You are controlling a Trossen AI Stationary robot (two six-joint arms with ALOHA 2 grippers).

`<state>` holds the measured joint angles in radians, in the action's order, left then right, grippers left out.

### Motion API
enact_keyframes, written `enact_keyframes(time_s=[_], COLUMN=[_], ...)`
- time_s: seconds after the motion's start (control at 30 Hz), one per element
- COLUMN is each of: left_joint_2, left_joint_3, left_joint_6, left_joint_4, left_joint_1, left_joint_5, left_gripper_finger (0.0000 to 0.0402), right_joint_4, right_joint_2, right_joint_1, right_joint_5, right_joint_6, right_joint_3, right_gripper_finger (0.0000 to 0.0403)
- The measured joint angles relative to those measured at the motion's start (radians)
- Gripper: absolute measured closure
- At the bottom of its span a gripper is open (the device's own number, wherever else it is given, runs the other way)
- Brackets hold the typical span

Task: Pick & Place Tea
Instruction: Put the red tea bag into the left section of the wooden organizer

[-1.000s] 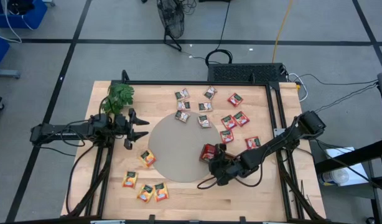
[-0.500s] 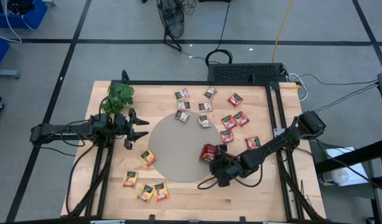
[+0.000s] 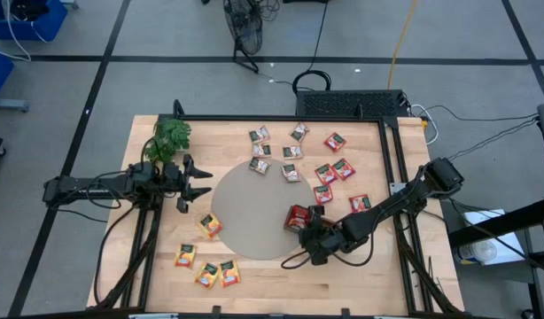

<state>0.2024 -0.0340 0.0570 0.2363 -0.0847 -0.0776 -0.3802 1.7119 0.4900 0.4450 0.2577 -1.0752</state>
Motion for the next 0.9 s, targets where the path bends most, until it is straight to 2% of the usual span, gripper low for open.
enact_keyframes(time_s=[0.13,0.37,0.6,0.9], left_joint_2=[0.0,0.0,0.0,0.0], left_joint_3=[0.0,0.0,0.0,0.0], left_joint_6=[0.0,0.0,0.0,0.0], left_joint_4=[0.0,0.0,0.0,0.0], left_joint_1=[0.0,0.0,0.0,0.0], left_joint_5=[0.0,0.0,0.0,0.0], left_gripper_finger=[0.0188,0.0188,0.0188,0.0188], right_joint_4=[-0.014,-0.013,-0.003,-0.084], right_joint_2=[0.0,0.0,-0.001,-0.001], right_joint_1=[0.0,0.0,0.01,0.008], right_joint_5=[0.003,0.128,0.229,0.351], right_joint_6=[0.001,0.074,0.074,0.263], right_joint_3=[0.002,0.031,-0.014,-0.015], right_gripper_finger=[0.0399,0.0402,0.0403,0.0403])
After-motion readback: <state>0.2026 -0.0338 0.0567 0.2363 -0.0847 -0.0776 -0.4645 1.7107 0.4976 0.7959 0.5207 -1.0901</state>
